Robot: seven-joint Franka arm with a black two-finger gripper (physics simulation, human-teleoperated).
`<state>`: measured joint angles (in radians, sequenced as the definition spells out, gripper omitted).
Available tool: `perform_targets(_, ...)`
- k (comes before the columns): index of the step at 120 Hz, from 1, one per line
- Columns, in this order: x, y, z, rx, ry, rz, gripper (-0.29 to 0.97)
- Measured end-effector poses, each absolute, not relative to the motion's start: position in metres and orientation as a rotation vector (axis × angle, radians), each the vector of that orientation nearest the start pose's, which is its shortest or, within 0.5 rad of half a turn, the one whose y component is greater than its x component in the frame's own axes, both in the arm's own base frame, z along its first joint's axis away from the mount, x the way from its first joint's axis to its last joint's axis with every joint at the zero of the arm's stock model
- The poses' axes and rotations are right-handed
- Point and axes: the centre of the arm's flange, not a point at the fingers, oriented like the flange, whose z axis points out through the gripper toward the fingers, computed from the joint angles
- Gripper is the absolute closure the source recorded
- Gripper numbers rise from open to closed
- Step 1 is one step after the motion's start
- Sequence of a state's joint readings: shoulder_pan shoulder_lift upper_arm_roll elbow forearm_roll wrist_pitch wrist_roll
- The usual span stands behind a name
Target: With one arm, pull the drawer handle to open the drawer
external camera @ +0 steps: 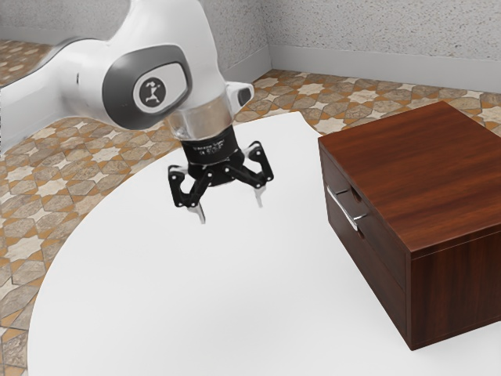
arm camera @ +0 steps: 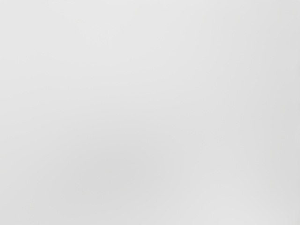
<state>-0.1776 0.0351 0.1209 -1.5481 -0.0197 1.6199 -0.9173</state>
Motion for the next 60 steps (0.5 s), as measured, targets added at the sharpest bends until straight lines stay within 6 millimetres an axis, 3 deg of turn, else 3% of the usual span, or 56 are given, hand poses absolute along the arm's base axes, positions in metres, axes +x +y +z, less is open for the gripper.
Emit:
perform_targets(19,0.582,-0.038,0.600,-2.880,-1.383,-0.109,0.00)
perform_targets(39,0.600,-0.056,0.583,-2.889,-1.397,-0.146,0.00)
perform_targets(60,0.617,-0.067,0.593,-2.896,-1.419,-0.193,0.00)
